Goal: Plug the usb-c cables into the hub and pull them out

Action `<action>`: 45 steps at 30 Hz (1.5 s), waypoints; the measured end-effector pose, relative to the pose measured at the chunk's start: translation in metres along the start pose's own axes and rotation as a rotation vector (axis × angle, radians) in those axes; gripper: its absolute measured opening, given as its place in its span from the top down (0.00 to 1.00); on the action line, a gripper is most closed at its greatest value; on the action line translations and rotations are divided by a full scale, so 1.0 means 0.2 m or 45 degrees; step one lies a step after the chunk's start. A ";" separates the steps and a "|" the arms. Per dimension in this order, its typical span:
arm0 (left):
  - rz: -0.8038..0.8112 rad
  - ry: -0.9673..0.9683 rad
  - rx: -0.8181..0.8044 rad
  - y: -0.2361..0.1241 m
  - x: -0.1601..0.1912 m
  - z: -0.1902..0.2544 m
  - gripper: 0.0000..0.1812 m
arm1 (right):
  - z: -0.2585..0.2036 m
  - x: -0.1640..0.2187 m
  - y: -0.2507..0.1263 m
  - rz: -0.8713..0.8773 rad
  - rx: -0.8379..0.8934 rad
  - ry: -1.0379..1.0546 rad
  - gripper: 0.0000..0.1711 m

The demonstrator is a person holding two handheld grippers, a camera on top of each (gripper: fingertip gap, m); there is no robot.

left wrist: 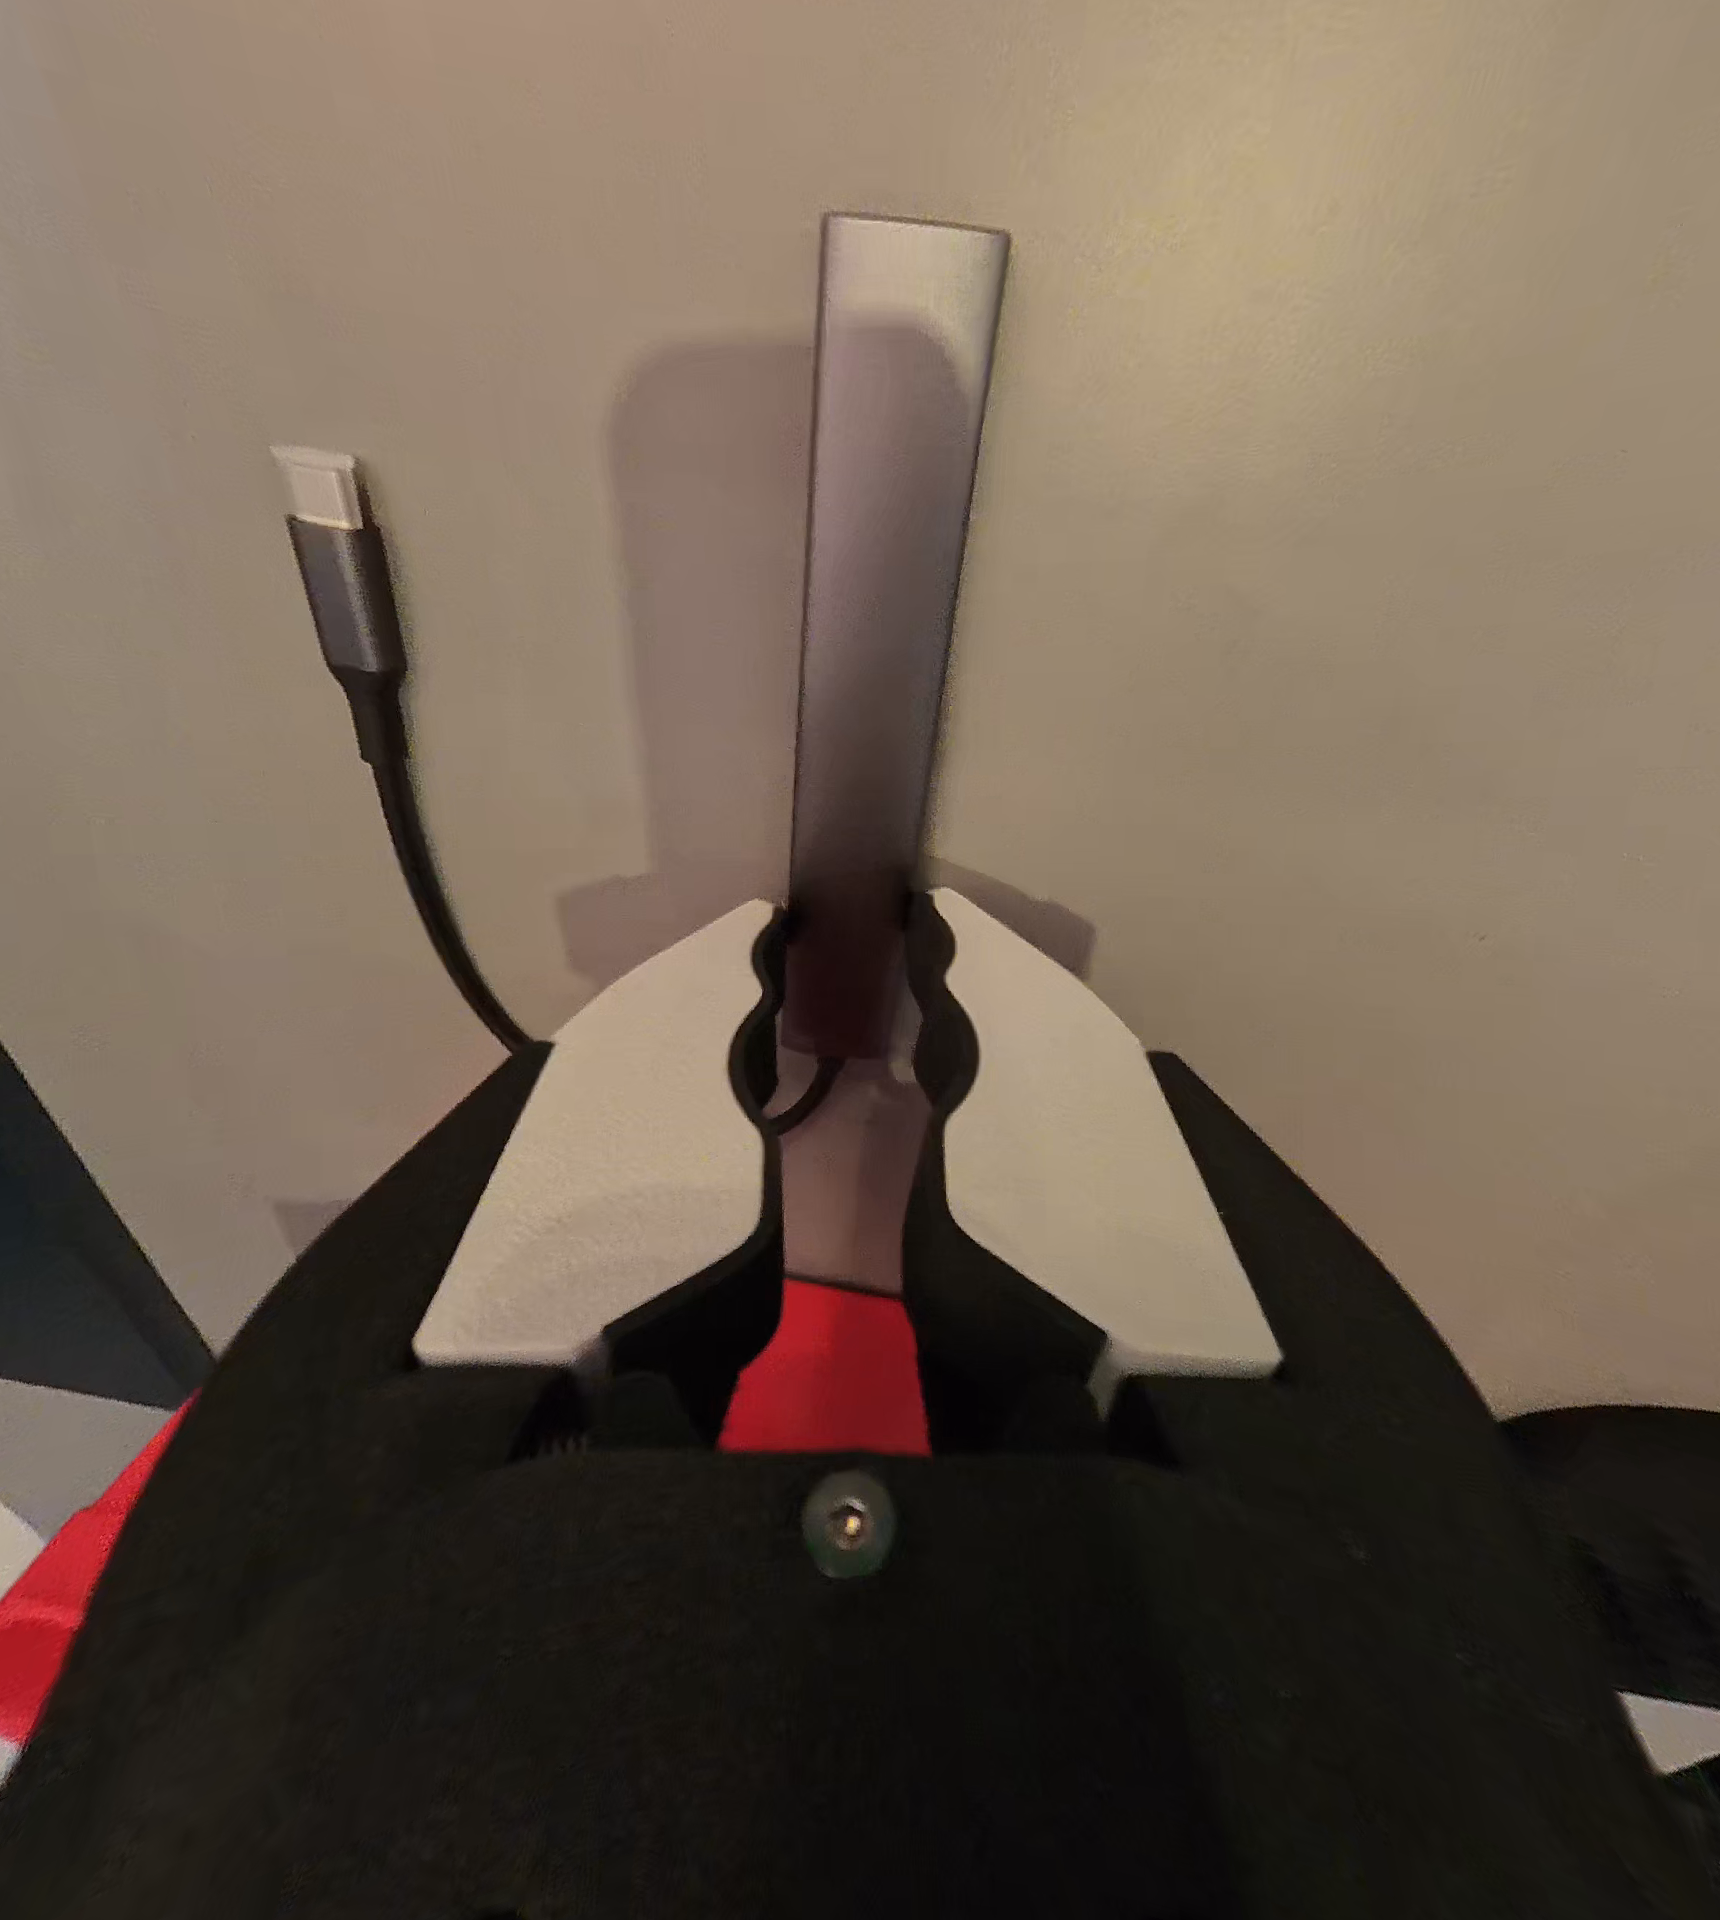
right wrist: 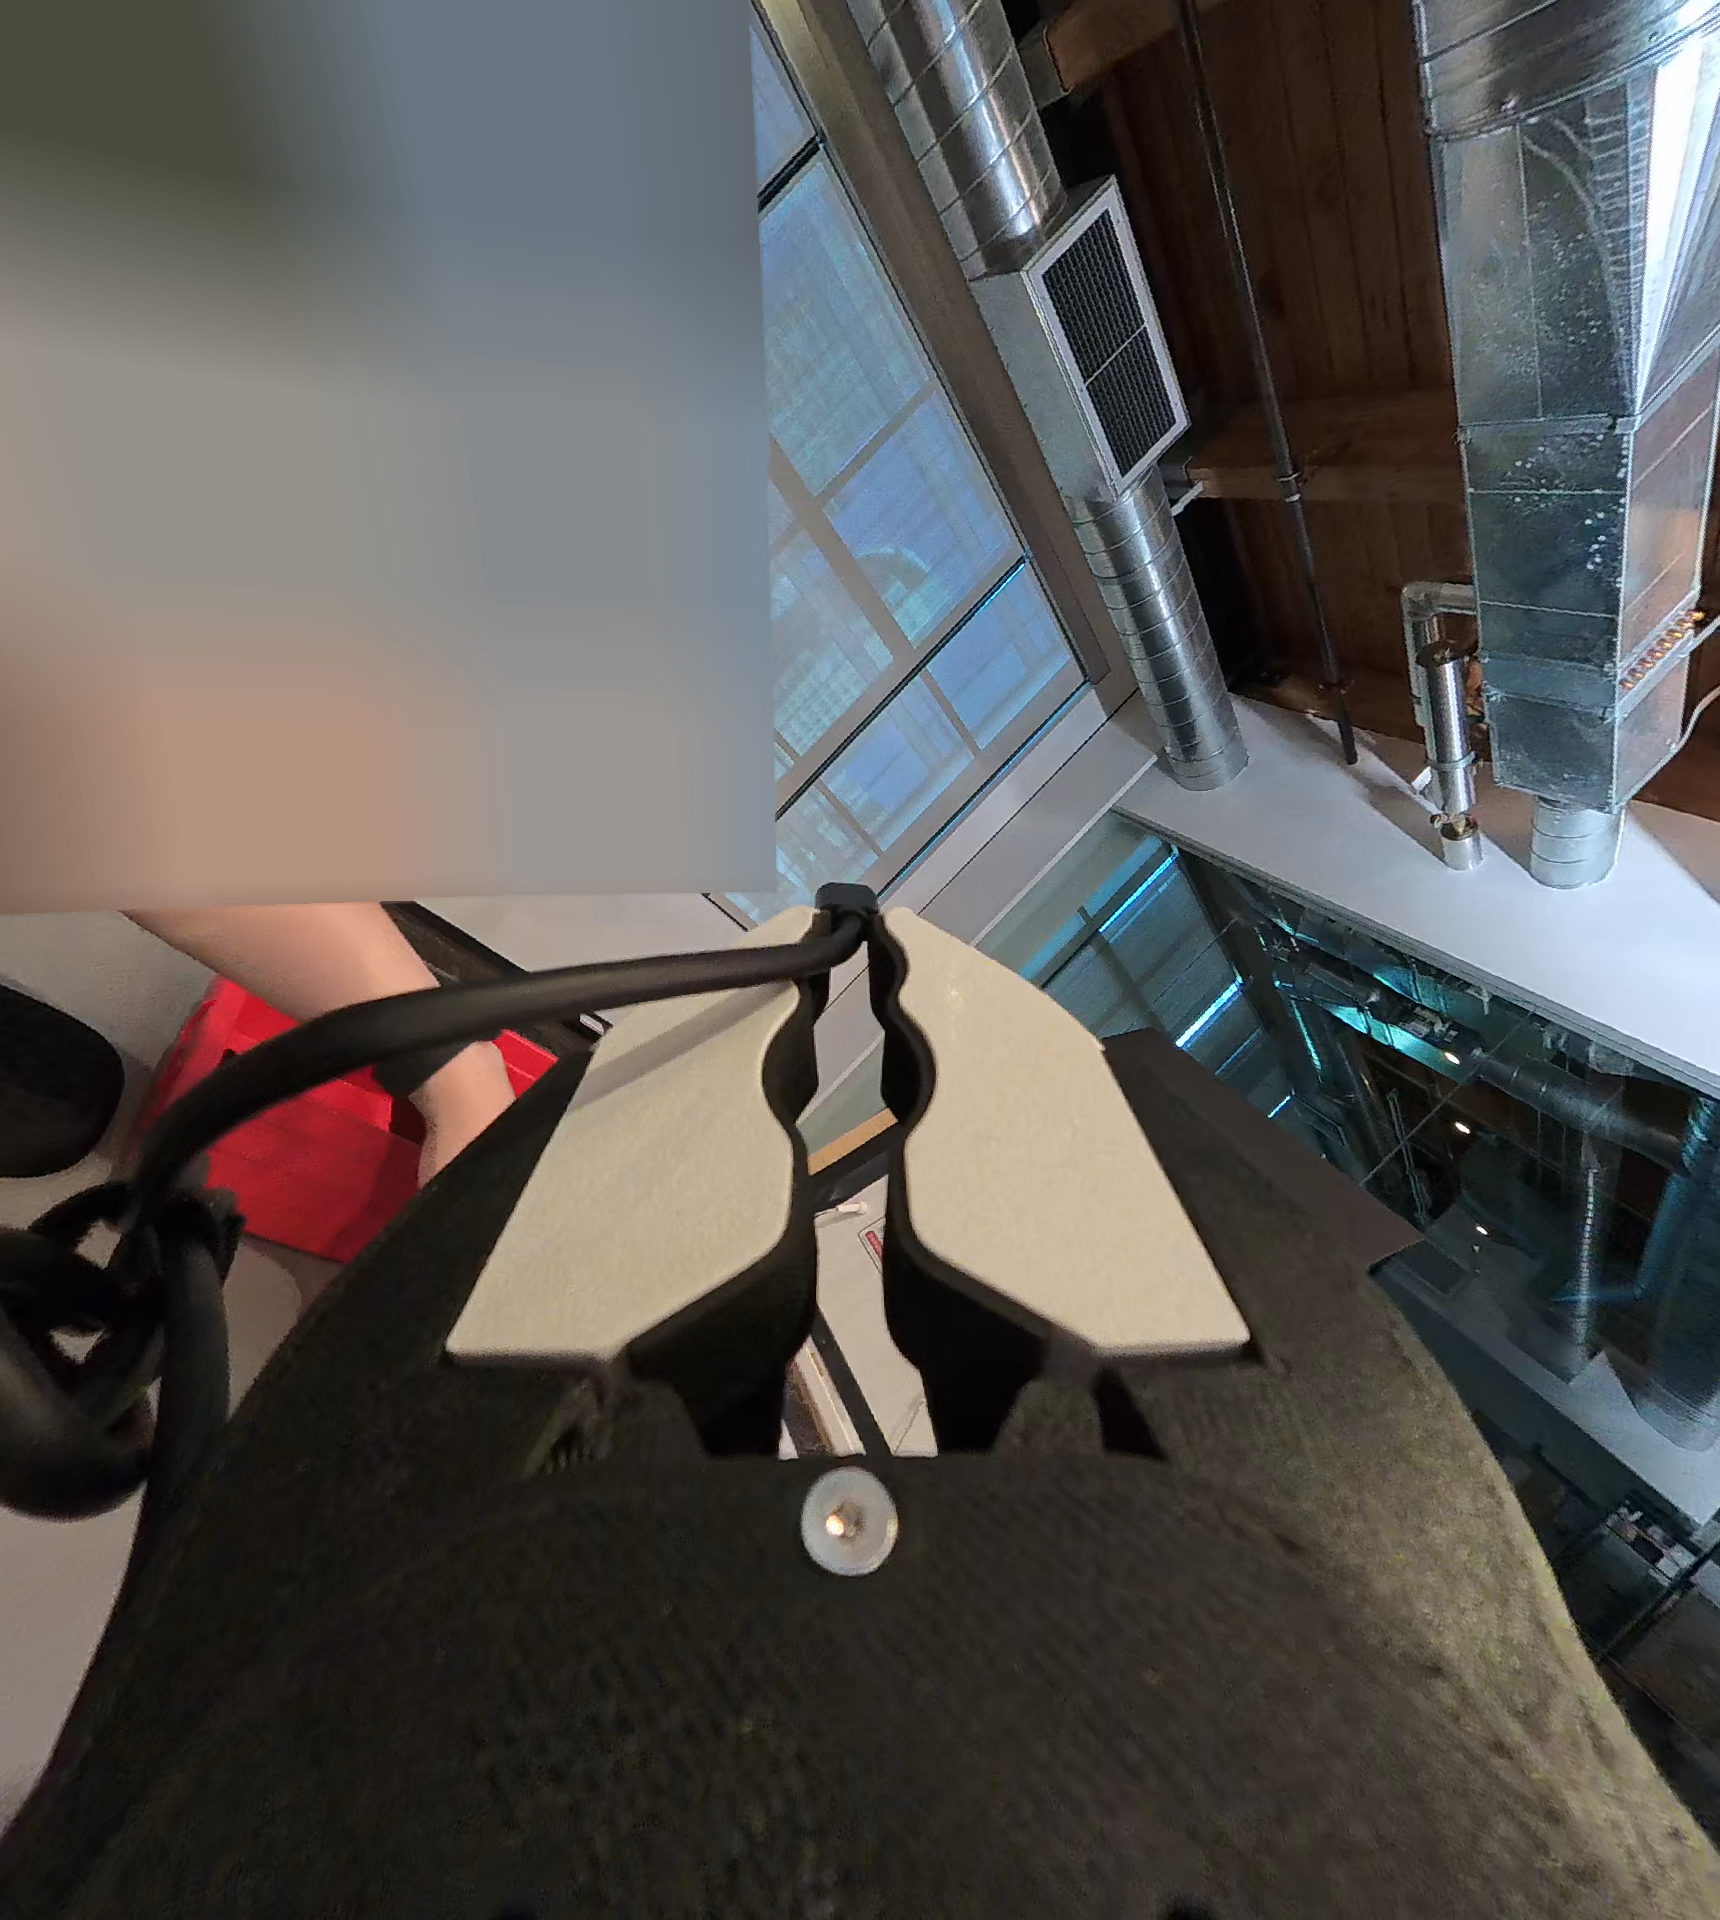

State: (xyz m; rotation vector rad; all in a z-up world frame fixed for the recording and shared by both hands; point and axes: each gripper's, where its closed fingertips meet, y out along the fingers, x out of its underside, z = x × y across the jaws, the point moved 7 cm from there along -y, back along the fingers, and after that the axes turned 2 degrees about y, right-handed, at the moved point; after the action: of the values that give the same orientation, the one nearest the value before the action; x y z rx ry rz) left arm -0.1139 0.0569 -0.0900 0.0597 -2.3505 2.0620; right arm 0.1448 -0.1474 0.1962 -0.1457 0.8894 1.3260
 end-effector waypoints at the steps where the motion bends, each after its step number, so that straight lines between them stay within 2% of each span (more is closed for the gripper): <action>1: 0.004 -0.012 0.022 0.00 0.00 -0.01 0.88 | 0.00 0.00 0.00 -0.001 -0.001 -0.001 0.96; 10: 0.012 -0.064 0.068 0.00 0.01 -0.02 0.88 | -0.01 0.03 0.03 -0.043 -0.023 0.004 0.96; 14: -0.022 -0.186 -0.010 -0.02 0.01 -0.03 0.88 | 0.00 0.04 0.03 -0.059 -0.017 0.005 0.96; 21: 0.482 -0.465 0.183 -0.25 -0.04 0.02 0.88 | 0.00 0.07 0.04 -0.075 -0.012 0.013 0.96; 25: 0.857 -0.626 0.422 -0.39 -0.04 0.07 0.88 | 0.01 0.11 0.08 -0.134 0.000 0.033 0.96; 31: 1.521 -0.745 0.632 -0.58 -0.02 0.06 0.89 | 0.02 0.25 0.17 -0.381 0.086 0.024 0.96; 33: 1.611 -0.757 0.689 -0.61 -0.01 0.07 0.88 | 0.00 0.30 0.22 -0.449 0.089 0.025 0.96; 36: 1.605 -0.745 0.692 -0.61 0.01 0.08 0.89 | -0.06 0.39 0.31 -0.580 0.043 -0.001 0.96; 45: 1.821 -0.817 0.785 -0.68 0.13 0.06 0.89 | -0.29 0.65 0.57 -0.895 -0.102 -0.077 0.96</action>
State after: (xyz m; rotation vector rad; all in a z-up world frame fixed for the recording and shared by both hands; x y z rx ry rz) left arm -0.1345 0.0264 0.0432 -1.5949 -1.9461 3.7418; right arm 0.0150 -0.0475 0.1194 -0.4361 0.6439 0.7028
